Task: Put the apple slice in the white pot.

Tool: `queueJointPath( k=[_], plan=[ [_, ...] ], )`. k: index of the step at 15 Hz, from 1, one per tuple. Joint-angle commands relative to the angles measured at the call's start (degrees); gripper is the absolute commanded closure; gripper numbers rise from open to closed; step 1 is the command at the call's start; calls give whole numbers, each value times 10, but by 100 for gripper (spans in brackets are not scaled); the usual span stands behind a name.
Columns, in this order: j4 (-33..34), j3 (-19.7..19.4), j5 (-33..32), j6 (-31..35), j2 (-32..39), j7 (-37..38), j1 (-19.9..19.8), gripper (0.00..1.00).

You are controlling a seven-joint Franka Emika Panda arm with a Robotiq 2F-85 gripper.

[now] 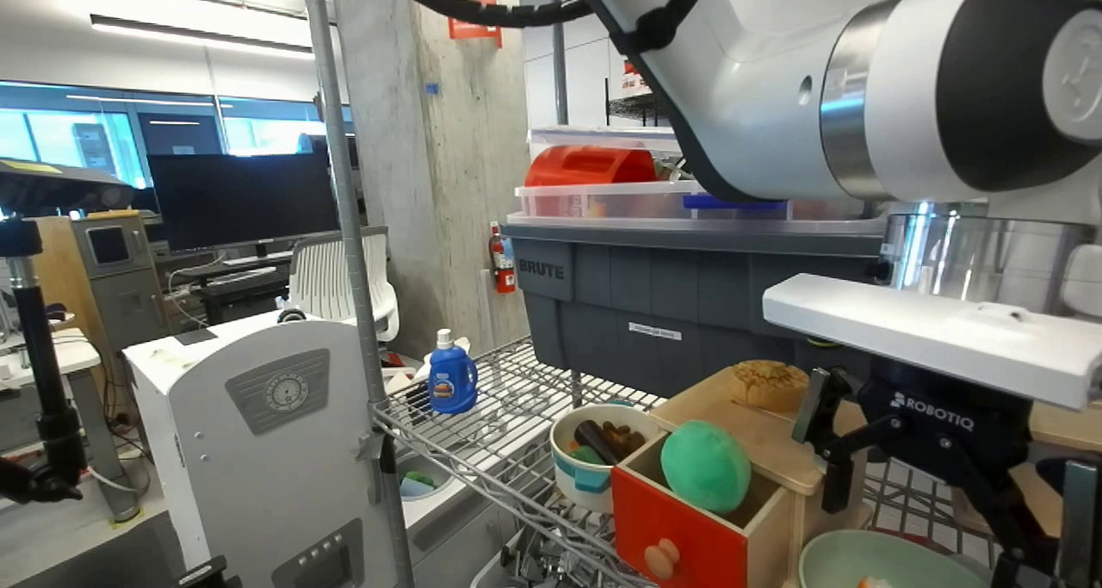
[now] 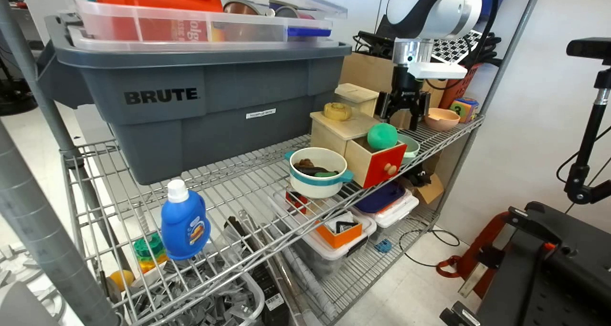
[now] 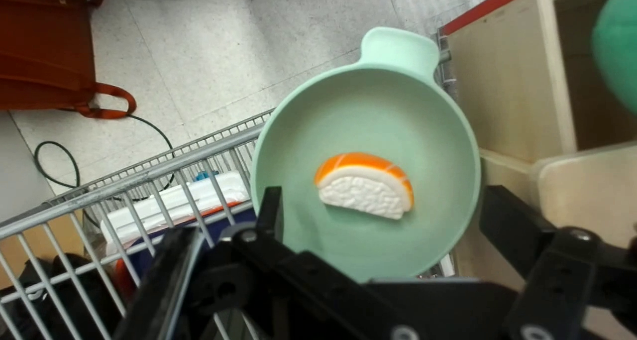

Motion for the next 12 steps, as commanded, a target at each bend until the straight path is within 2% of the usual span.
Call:
queueJointPath(
  k=[1, 12],
  plan=[
    [-37, 7, -8, 24, -17, -9, 2, 0],
    [-31, 4, -4, 19, -2, -14, -14, 0]
  ],
)
